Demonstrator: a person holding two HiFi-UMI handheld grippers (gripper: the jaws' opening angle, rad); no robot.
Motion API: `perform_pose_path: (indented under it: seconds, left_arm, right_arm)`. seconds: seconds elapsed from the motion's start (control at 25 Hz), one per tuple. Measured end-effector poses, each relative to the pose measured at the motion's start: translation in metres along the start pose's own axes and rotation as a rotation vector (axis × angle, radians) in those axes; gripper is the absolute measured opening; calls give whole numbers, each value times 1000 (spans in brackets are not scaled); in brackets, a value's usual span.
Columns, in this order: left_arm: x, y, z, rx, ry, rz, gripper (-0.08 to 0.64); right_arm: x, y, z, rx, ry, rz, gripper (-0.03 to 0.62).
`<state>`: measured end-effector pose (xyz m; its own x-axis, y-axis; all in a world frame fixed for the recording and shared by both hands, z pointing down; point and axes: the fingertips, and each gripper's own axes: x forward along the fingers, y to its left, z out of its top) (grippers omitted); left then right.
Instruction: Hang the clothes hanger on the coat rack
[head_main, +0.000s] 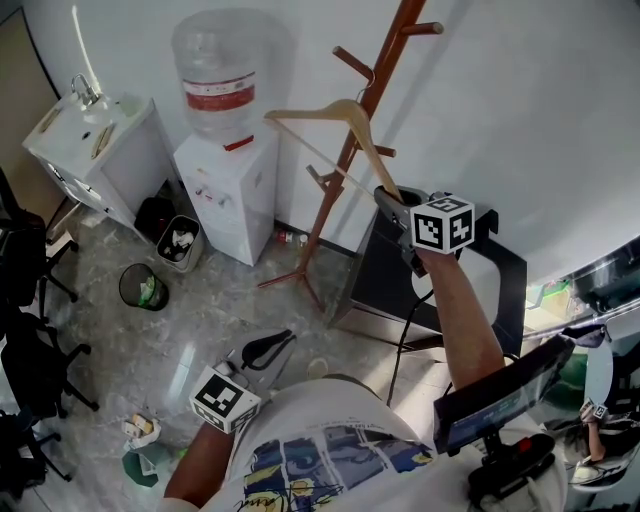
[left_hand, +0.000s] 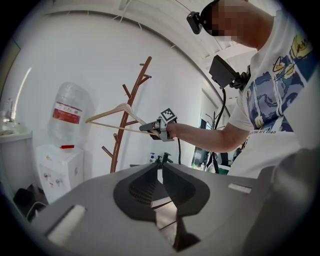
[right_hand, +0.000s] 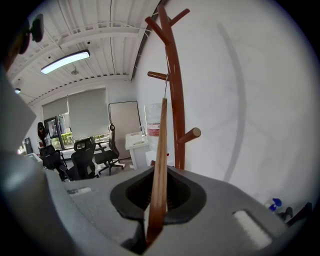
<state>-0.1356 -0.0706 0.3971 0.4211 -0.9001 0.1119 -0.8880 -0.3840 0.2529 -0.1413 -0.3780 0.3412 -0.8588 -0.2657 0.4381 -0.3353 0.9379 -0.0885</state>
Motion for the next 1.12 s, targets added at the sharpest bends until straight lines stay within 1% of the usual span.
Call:
perform_pose_path:
  seconds: [0.4,0.72,0.96,1.12]
  left_arm:
    - [-12,4,-5,-5,14,2,35]
    - [-25,1,-4,-4,22,0,35]
    - [-36,-3,-11,0,32,-10,35]
    - [-43,-9,-12,6,41,-23,35]
  right_arm:
    - [8,-13,-6,34,-56,-54,25]
    - [5,-13,-9,-3,-118,-109,31]
    - [-6,-15,-15,-11,-186,-146,80]
    - [-16,-14,-21,-25,-204,-183,121]
